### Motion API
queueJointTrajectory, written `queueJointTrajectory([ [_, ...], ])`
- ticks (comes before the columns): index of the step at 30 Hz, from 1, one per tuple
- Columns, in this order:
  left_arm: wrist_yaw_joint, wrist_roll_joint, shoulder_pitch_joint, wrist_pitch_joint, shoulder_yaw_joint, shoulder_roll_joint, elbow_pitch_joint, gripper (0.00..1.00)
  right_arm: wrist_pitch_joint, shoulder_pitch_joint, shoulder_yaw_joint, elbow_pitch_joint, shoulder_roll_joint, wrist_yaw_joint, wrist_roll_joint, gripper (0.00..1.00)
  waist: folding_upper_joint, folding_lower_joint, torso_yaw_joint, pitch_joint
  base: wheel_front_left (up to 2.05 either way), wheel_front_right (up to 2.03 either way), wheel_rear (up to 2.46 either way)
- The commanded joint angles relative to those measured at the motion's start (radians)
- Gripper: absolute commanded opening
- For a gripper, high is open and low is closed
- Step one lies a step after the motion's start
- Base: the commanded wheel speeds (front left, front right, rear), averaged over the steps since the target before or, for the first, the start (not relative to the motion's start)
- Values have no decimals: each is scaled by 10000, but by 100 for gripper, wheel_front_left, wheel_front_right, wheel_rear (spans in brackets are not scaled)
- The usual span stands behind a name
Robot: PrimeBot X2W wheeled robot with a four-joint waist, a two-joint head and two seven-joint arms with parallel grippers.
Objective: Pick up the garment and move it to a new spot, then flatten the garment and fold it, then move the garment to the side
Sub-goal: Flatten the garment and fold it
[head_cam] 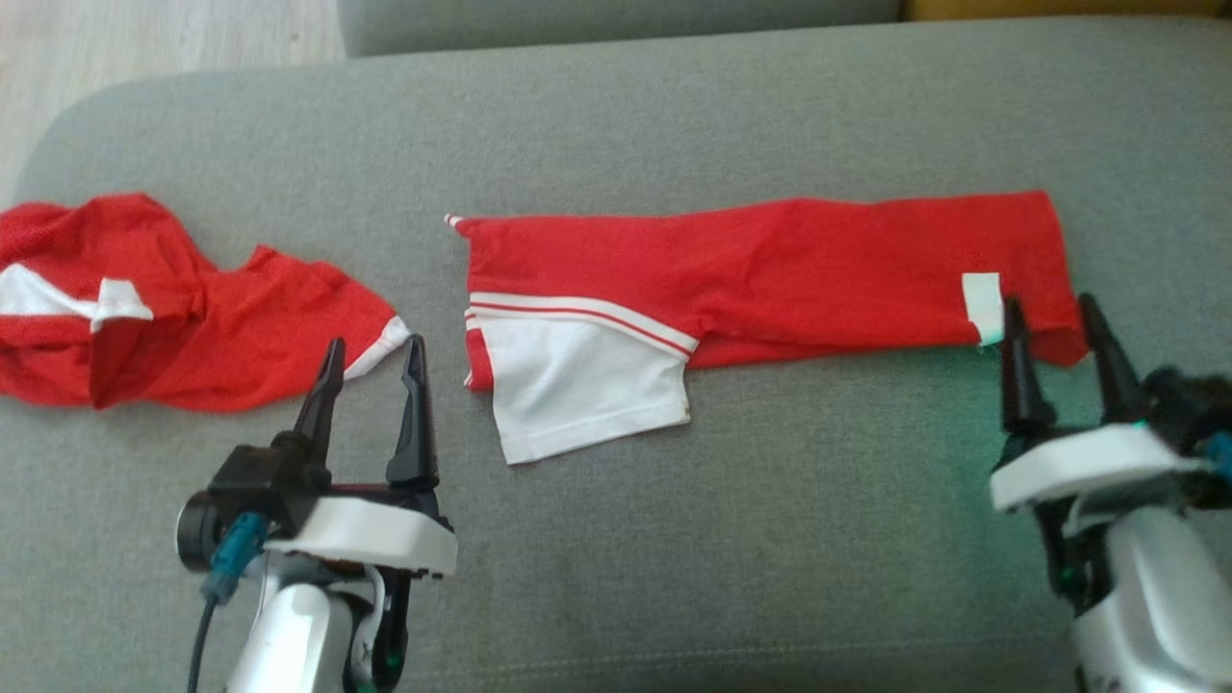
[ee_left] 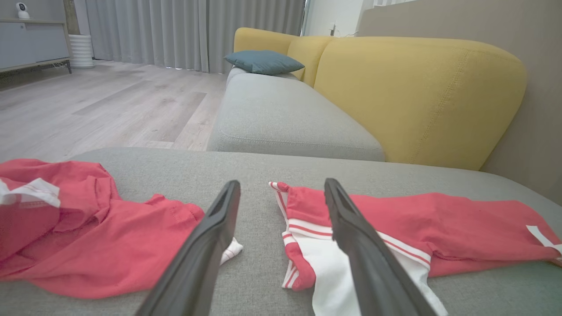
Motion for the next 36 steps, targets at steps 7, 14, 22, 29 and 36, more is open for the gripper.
queueJointTrajectory([
  [7,-192,148,-891,-64,315,-31,-194,100,1486,-1993,-1490,1146,-429,63,489,100,-1,0,408,885,0,0,0],
  [14,-171,62,-1339,-64,151,-35,-140,100,2939,-3399,-2677,3174,-875,63,169,100,-1,0,695,1593,0,0,0],
  [22,-181,170,-1581,-64,205,-36,-72,100,3367,-4178,-2356,4359,-1122,63,47,100,-1,0,701,1928,0,0,0],
  [29,-187,270,-1777,-64,258,-37,-102,100,3316,-4518,-2070,4931,-1175,63,235,100,-1,0,580,2119,0,0,0],
  [36,-232,381,-1890,-64,429,-37,-173,100,3140,-4592,-1777,5158,-1242,63,788,100,-1,0,439,2319,0,0,0],
])
